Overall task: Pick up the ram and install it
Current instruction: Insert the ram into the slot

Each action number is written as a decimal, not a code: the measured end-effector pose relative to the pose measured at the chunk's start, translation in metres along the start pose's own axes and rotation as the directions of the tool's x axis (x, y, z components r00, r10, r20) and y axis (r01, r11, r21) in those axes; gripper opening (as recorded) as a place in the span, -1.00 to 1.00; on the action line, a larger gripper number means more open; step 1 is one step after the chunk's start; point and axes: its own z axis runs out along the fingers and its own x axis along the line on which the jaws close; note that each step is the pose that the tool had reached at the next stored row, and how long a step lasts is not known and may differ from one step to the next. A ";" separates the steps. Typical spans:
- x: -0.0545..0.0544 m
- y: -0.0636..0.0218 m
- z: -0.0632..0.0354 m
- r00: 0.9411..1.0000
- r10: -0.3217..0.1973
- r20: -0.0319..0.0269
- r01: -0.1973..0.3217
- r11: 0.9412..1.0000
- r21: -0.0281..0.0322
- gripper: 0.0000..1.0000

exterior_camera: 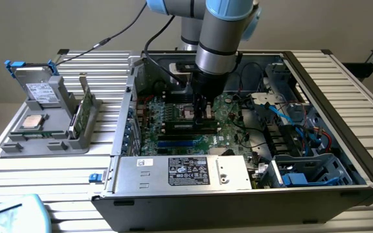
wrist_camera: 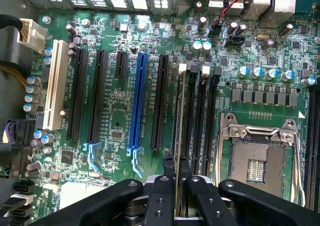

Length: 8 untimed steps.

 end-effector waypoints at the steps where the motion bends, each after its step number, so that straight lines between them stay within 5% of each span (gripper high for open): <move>1: 0.000 0.0000 0.0000 1.000 0.001 0.000 -0.001 1.000 0.000 -0.73; 8: -0.001 -0.0001 0.0000 1.000 0.013 -0.002 -0.013 1.000 -0.001 -0.73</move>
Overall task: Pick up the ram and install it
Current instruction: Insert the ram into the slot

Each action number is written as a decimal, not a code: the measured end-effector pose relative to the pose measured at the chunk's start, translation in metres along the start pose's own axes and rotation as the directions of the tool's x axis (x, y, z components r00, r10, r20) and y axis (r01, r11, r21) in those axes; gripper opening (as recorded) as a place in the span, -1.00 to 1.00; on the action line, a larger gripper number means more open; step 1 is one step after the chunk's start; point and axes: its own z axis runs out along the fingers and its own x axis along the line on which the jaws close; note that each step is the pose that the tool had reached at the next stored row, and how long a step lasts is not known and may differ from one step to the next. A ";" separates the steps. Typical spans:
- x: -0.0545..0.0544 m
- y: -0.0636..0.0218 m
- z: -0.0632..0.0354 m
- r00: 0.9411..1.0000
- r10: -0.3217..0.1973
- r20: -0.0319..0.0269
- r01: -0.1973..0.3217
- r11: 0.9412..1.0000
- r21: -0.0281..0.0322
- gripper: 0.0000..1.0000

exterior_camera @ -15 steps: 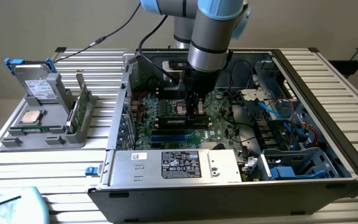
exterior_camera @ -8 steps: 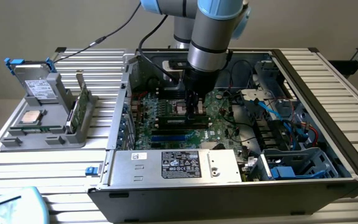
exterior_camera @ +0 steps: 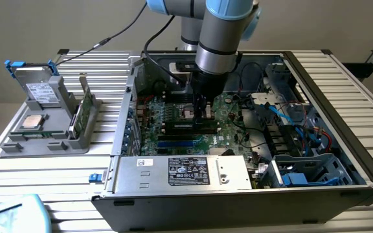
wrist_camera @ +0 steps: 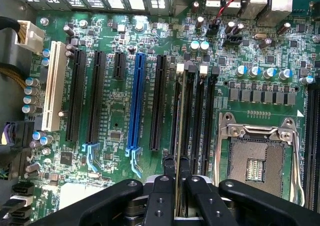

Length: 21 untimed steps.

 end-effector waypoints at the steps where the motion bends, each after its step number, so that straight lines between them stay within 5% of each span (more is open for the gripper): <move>1: 0.000 0.0000 0.0000 1.000 0.001 0.000 -0.001 1.000 0.000 -0.73; 11: -0.001 0.0002 -0.0022 1.000 0.012 -0.006 -0.012 1.000 -0.001 -0.73; 21: -0.001 0.0002 -0.0021 1.000 0.021 -0.021 -0.021 1.000 -0.003 -0.73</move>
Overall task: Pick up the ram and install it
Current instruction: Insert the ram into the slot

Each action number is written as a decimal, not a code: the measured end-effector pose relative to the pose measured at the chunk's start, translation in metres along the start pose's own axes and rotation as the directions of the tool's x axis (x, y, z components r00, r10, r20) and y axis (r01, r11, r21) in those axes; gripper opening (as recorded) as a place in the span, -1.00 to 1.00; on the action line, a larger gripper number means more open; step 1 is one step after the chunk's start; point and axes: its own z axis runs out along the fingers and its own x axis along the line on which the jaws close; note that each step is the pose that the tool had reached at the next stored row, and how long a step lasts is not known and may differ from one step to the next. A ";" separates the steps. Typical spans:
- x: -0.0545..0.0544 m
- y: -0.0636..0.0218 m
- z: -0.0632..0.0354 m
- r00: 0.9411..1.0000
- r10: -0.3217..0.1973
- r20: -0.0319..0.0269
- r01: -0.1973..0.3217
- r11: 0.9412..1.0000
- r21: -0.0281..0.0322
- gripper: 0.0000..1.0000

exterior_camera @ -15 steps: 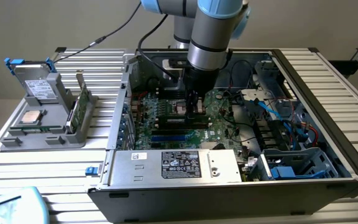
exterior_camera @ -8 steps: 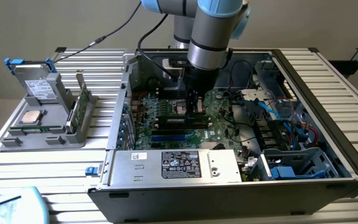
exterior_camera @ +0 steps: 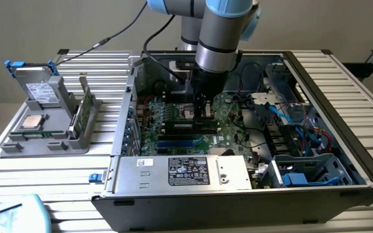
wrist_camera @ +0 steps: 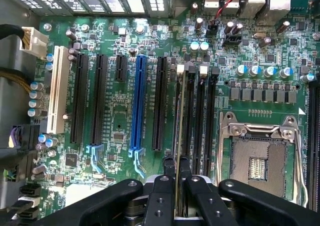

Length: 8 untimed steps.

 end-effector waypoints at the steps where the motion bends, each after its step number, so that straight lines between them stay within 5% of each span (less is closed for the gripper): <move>1: 0.000 0.0000 0.0002 1.000 0.001 0.000 -0.001 1.000 0.000 -0.73; 8: -0.002 0.0001 0.0012 1.000 0.004 -0.005 -0.004 1.000 0.000 -0.73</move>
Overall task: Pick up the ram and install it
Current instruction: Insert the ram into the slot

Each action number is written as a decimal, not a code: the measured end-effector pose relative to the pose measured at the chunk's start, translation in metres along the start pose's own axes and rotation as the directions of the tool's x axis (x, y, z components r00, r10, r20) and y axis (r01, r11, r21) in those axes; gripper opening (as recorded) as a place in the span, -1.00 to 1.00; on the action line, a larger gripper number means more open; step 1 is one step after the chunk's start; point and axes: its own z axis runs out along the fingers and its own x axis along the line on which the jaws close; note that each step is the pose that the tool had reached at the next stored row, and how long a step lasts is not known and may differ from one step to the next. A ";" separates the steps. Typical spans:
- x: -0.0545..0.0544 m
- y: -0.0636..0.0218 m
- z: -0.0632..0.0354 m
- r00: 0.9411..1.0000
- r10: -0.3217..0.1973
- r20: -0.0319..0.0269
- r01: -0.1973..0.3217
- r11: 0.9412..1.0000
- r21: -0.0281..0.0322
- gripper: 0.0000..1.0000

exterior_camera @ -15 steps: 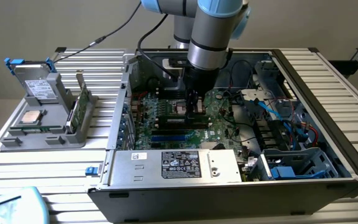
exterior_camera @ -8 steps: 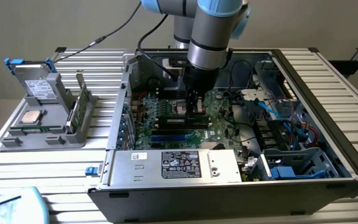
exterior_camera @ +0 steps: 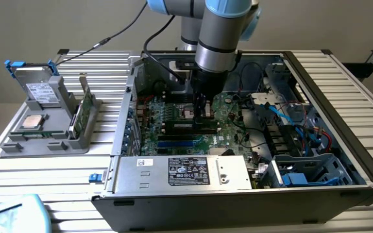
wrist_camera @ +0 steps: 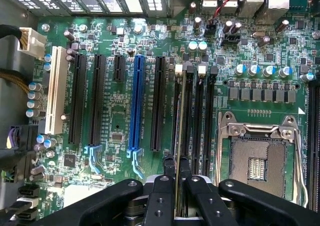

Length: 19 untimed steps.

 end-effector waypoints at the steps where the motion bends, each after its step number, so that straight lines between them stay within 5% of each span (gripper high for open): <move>1: 0.000 0.0000 0.0002 1.000 0.000 -0.001 0.000 1.000 0.000 -0.73; 19: -0.001 0.0002 0.0032 1.000 0.004 -0.014 -0.004 1.000 -0.001 -0.73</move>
